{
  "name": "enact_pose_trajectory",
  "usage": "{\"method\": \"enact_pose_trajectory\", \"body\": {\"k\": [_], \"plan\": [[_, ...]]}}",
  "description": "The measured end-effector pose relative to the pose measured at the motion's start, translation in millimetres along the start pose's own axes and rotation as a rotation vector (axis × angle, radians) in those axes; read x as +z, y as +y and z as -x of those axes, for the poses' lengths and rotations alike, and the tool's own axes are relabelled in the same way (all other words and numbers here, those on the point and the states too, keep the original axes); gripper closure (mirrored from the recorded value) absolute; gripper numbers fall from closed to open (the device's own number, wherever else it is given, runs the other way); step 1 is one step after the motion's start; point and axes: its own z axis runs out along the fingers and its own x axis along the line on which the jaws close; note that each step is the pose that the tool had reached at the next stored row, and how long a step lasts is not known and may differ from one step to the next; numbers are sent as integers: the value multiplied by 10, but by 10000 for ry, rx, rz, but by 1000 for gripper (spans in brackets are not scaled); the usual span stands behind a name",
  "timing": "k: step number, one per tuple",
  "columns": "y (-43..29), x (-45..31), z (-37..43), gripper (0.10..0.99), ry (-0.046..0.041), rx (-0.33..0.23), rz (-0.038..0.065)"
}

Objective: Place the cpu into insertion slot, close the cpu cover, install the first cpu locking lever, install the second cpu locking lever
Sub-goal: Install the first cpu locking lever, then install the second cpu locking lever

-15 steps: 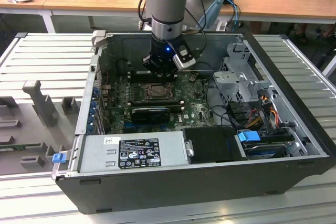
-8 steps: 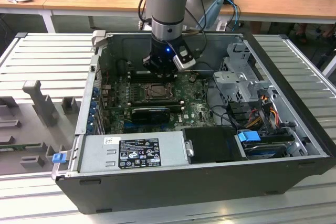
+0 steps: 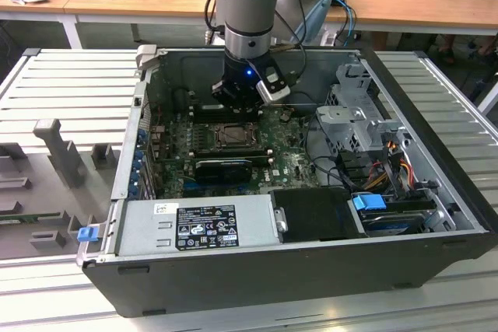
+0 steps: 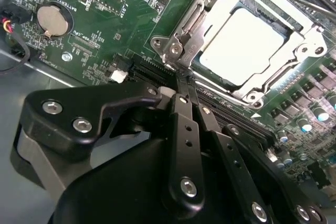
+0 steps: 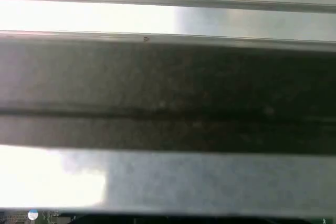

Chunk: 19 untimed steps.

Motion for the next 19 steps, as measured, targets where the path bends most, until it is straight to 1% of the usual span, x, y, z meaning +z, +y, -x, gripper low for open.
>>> {"method": "enact_pose_trajectory", "body": {"k": [3, 6, 15, 17, 19], "plan": [[8, -65, 1, 980, 1, -1, -2], [-15, -68, 1, 980, 1, 0, -1], [-46, -72, 0, 980, 1, 0, -1], [-64, -74, 0, 980, 1, -1, -1], [-97, -80, -1, 980, 2, 0, -2]]}}
